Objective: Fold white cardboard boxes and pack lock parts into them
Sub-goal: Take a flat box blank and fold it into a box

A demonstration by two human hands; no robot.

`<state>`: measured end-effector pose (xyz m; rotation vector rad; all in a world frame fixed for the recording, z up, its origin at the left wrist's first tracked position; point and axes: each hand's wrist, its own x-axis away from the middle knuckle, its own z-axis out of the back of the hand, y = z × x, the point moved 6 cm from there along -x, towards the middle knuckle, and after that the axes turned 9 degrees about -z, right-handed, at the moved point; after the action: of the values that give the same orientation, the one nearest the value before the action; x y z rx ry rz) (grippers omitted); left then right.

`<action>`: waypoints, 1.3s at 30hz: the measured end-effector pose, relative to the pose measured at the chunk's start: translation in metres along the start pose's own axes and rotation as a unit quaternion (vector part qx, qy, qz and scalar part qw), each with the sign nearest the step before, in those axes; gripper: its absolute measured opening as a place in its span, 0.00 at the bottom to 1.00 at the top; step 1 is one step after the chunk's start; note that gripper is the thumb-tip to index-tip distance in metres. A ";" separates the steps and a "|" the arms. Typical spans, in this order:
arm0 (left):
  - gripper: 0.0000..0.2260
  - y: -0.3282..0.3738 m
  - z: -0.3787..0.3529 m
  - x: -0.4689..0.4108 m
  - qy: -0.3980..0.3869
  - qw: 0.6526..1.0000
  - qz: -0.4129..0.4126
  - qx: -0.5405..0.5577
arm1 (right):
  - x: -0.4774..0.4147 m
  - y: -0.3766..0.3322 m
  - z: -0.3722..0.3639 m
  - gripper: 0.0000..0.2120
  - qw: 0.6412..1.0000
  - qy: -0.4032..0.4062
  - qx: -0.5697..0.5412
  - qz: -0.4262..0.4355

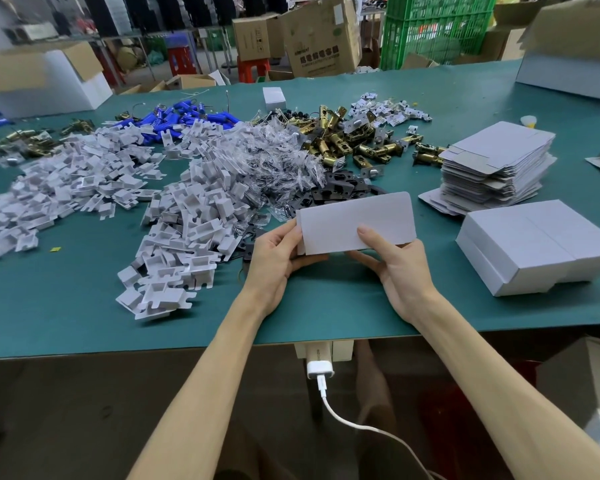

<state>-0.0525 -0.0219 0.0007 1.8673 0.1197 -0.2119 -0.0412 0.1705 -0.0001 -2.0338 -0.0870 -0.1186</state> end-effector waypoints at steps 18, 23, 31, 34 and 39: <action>0.16 -0.001 -0.007 0.001 -0.067 0.997 -0.022 -0.034 | 0.002 0.000 -0.002 0.12 1.000 0.007 0.014 0.020; 0.18 0.001 -0.008 0.001 -0.075 0.995 -0.032 -0.049 | 0.003 -0.001 -0.005 0.13 1.000 0.002 0.013 0.022; 0.17 0.000 -0.002 -0.002 -0.010 0.998 -0.029 -0.050 | 0.004 0.001 -0.013 0.13 0.997 -0.035 0.058 0.029; 0.14 -0.001 -0.001 -0.001 -0.009 0.998 -0.030 -0.057 | 0.005 0.002 -0.016 0.10 0.992 -0.063 0.095 0.045; 0.15 0.001 -0.001 -0.001 -0.003 0.998 -0.029 -0.055 | 0.006 0.000 -0.017 0.10 0.992 -0.071 0.090 0.051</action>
<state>-0.0527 -0.0208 0.0022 1.7552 0.1777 -0.2450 -0.0361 0.1550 0.0086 -1.8604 -0.0803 0.0945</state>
